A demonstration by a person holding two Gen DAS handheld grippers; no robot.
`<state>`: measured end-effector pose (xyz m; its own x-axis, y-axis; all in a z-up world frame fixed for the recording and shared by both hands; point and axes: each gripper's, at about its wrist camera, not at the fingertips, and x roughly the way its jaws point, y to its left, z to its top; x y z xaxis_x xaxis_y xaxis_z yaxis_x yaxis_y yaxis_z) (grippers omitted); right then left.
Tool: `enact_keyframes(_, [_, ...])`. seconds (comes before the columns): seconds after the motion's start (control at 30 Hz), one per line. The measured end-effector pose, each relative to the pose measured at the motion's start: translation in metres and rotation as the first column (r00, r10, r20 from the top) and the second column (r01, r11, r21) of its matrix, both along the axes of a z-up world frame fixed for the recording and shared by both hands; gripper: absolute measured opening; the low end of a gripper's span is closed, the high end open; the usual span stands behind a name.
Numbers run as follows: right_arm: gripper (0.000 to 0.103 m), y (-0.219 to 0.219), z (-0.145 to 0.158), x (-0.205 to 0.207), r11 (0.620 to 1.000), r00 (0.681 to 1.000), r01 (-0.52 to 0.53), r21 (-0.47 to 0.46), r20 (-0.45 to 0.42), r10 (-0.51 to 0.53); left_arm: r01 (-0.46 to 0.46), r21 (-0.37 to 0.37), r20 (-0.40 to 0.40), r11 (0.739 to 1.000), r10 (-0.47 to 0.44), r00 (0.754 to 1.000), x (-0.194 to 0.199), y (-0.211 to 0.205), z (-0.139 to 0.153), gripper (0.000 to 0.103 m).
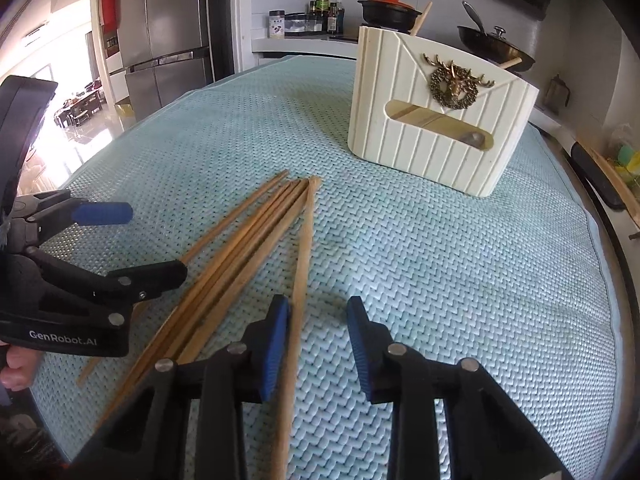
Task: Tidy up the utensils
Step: 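Grasp a chopstick with the right tool while the left tool closes on another chopstick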
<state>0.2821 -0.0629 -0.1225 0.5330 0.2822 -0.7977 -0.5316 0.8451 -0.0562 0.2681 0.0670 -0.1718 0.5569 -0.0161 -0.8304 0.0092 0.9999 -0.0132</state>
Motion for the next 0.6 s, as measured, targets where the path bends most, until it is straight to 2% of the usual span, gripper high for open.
enact_keyframes(0.13, [0.022,0.005,0.001,0.018,1.0,1.0,0.002,0.002,-0.002,-0.002,0.011,-0.006,-0.008,1.0,-0.011,1.0,0.014,0.0,0.001,0.083])
enact_keyframes(0.2, [0.012,0.004,0.002,0.029,1.0,1.0,0.019,0.007,-0.011,-0.019,0.014,-0.005,-0.012,1.0,-0.014,1.0,0.021,0.0,0.001,0.081])
enact_keyframes(0.47, [0.012,-0.026,-0.001,0.051,0.994,0.992,0.11,0.012,-0.062,-0.109,0.049,-0.014,-0.018,0.999,-0.049,0.999,0.038,-0.004,0.005,0.058])
enact_keyframes(0.6, [0.01,-0.028,-0.001,0.057,0.994,0.991,0.109,0.012,-0.083,-0.108,0.08,-0.007,-0.029,0.997,-0.08,0.996,0.048,-0.009,0.006,0.047])
